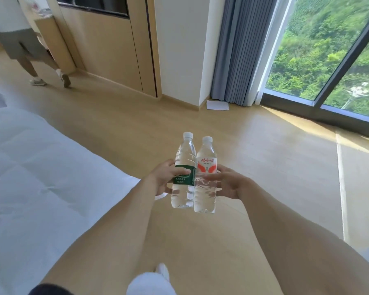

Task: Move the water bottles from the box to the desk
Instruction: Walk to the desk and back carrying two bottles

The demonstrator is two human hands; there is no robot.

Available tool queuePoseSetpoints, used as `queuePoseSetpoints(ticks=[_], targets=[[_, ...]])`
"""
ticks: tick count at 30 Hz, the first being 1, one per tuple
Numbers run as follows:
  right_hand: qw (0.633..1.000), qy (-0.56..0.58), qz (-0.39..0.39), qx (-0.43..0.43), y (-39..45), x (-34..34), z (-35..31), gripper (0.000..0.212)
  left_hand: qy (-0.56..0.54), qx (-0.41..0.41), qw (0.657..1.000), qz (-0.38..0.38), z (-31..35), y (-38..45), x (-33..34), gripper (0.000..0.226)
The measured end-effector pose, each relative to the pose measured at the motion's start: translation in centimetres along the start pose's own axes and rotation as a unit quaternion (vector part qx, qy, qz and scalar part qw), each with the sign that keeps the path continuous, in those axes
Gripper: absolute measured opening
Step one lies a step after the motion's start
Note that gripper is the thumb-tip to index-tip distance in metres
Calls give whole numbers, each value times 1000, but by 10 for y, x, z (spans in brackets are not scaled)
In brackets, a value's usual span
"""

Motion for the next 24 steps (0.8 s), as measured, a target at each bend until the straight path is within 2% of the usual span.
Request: queuePoseSetpoints(ticks=[6, 15, 24], targets=[[1000, -12, 2, 3, 90, -17, -59, 45, -17, -8, 1000, -5, 43, 99, -11, 40], [999, -36, 13, 8, 245, -25, -183, 47, -47, -17, 999, -22, 136, 261, -55, 47], [998, -57, -16, 13, 382, 6, -273, 50, -61, -20, 998, 25, 208, 368, -128, 48]])
Point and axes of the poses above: each hand's wrist, its own y-axis towards the middle knuckle, its own x-axis out of the palm, z = x × y, the point moved 5 cm from there along y, towards the middle knuckle, and after that the axes turned 7 degrees about z, right-handed, at the moved point
